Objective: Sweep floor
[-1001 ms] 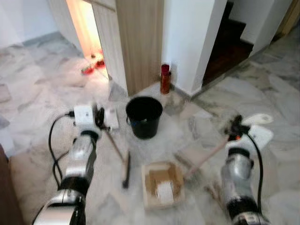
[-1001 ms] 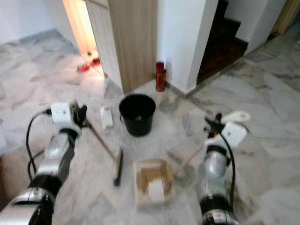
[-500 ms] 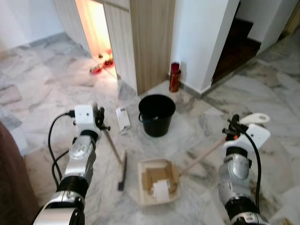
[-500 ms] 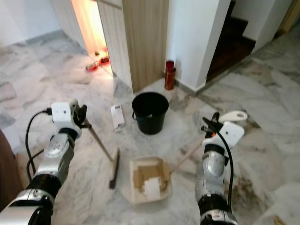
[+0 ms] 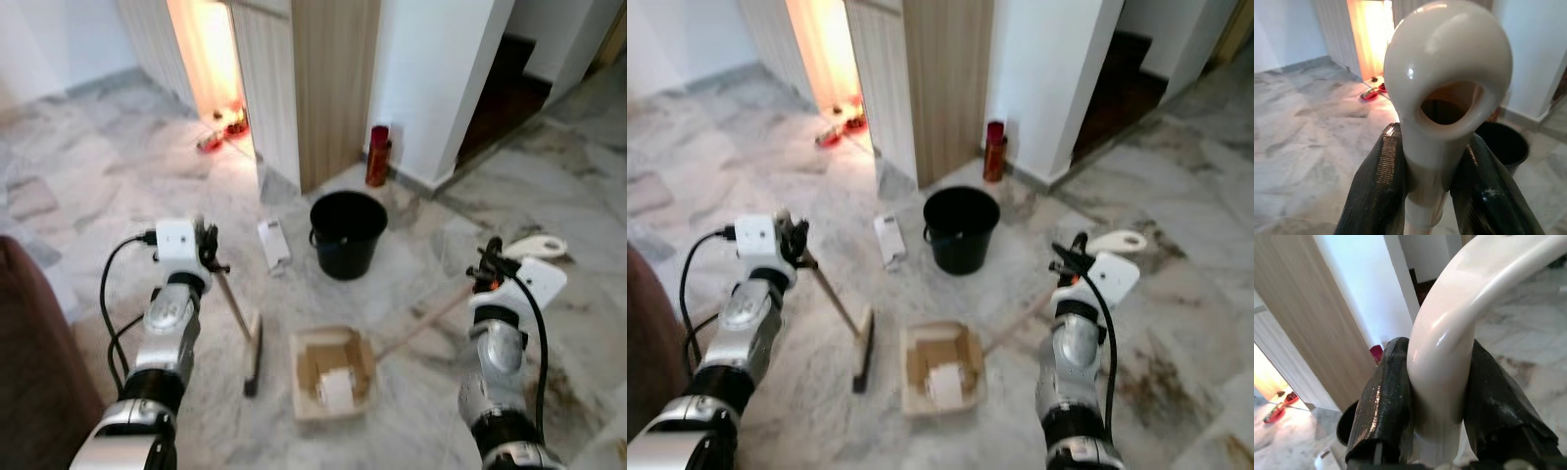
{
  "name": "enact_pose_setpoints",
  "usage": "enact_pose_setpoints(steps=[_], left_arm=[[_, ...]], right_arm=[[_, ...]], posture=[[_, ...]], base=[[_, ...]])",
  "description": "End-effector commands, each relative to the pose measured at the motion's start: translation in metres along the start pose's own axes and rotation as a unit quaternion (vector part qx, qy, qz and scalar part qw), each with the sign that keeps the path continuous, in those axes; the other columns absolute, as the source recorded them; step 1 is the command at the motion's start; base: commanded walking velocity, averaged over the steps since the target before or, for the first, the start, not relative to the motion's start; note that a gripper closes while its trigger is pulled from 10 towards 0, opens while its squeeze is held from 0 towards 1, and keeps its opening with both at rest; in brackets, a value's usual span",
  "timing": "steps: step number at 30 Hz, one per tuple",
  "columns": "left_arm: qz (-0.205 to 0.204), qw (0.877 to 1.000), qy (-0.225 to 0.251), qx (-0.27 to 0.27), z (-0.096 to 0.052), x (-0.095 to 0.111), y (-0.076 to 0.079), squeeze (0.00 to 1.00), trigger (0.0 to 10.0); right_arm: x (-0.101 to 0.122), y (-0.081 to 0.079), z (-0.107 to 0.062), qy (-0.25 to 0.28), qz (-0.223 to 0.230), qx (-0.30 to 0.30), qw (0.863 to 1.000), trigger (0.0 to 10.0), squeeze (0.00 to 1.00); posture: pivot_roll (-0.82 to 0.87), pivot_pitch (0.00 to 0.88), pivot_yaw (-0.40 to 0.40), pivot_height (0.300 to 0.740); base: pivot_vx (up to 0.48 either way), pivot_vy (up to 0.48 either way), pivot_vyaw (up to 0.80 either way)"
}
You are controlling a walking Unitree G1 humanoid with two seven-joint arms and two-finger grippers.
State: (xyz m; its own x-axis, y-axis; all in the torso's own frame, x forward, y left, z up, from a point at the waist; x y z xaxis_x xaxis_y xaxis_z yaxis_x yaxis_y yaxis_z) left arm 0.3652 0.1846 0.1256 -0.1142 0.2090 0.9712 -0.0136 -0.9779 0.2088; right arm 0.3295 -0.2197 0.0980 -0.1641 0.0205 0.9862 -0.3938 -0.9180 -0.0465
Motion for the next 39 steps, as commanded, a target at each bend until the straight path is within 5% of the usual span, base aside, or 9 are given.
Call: enact_pose_setpoints(steps=[1,14,27,39], left_arm=[[0.003,0.999,0.035,-0.021,0.004,0.014,0.009,0.00,10.0],[0.004,0.999,0.036,-0.025,0.001,0.013,0.012,0.00,10.0],[0.019,0.998,0.045,-0.026,-0.003,0.016,0.009,0.00,10.0],[0.038,0.997,0.052,-0.037,-0.003,0.021,0.012,0.00,10.0]], right_arm=[[0.016,-0.002,0.007,0.036,0.011,-0.005,0.999,10.0,0.00],[0.057,-0.023,0.014,0.138,-0.037,0.051,0.988,10.0,0.00],[0.114,-0.034,0.020,0.227,0.015,0.038,0.973,10.0,0.00],[0.139,-0.040,0.016,0.258,0.041,0.026,0.965,10.0,0.00]], posture=[[0.03,0.023,0.058,0.740],[0.03,0.004,0.045,0.740],[0.04,0.030,0.042,0.740],[0.04,0.040,0.053,0.740]], base=[[0.000,0.000,0.00],[0.000,0.000,0.00],[0.000,0.000,0.00],[0.042,0.000,0.00]])
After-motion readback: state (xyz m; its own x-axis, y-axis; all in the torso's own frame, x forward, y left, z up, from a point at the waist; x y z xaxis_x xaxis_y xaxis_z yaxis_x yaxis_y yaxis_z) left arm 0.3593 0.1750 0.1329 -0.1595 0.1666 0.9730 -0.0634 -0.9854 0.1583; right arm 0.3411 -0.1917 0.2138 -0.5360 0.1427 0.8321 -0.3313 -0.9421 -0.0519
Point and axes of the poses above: a point about 5 cm out from each wrist's last joint towards the gripper, its own z axis pointing out of the wrist towards the gripper, its own x axis along the axis of the wrist's last joint, y = z × x, the point moved 1 cm from there along z, pointing out of the wrist towards the gripper, and after that the axes turned 12 degrees about -z, right-handed, at the moved point
